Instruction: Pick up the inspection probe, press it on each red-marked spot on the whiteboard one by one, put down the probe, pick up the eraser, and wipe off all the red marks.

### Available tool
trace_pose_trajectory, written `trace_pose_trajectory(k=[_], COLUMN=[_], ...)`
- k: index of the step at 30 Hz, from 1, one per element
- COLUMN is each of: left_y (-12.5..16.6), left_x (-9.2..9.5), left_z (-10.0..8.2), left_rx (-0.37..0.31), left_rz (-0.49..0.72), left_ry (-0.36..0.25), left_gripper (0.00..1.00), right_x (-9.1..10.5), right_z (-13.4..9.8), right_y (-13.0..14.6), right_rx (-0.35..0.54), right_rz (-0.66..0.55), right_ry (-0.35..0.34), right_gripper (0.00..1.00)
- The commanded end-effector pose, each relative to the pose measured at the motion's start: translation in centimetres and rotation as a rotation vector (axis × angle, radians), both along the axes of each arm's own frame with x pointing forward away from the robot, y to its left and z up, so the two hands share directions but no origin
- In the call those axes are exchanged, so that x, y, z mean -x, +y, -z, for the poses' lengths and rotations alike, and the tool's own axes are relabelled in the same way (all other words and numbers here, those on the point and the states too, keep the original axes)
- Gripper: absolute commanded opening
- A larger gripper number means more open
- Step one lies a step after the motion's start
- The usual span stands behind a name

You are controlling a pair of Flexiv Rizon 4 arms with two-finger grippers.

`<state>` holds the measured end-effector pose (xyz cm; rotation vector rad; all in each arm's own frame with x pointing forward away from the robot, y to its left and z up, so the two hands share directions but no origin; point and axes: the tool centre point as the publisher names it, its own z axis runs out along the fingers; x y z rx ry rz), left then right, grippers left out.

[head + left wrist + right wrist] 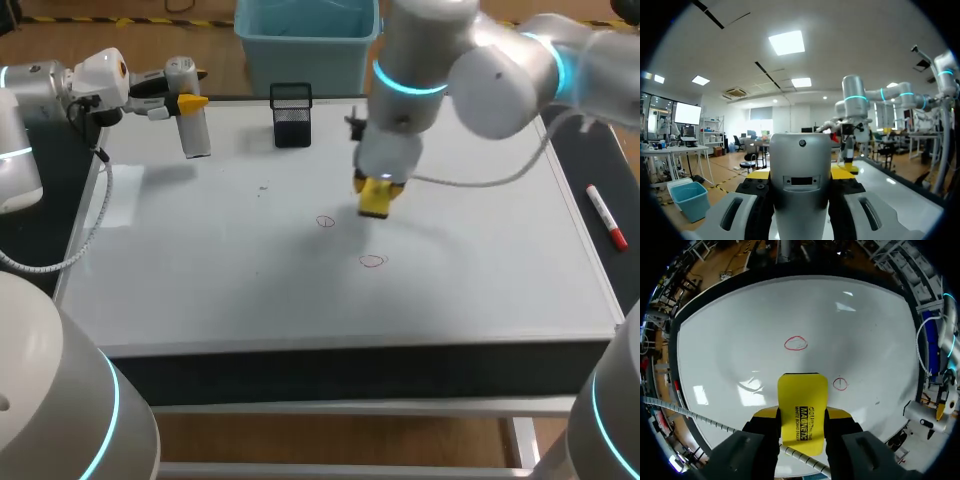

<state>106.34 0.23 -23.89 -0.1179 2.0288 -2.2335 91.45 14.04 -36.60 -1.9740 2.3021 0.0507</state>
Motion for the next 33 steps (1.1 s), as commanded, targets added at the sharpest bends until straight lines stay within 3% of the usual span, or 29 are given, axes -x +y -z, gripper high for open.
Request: trace_pose_trajectory(k=[1, 7, 14, 33], left_y=[0.1, 0.1, 0.1, 0.1], left_x=[-0.1, -0.1, -0.1, -0.1], left_z=[0.0, 0.0, 0.0, 0.0], left_rx=[0.002, 0.002, 0.002, 0.002], left_rz=[0.005, 0.005, 0.005, 0.005], left_ry=[0.000, 0.000, 0.000, 0.000], left_gripper=[0.00, 0.00, 0.00, 0.00], right_x=[0.3, 1.3, 1.7, 1.0], right_z=[1.3, 1.7, 2.7, 5.0], right_y=[4.1, 7.4, 9.2, 8.8], right_rx=[0.042, 0.031, 0.036, 0.058], right_rz=[-0.041, -0.129, -0.182, -0.194], right_ry=[-0.007, -0.003, 0.016, 0.048], right_gripper=[0.00, 0.00, 0.00, 0.00])
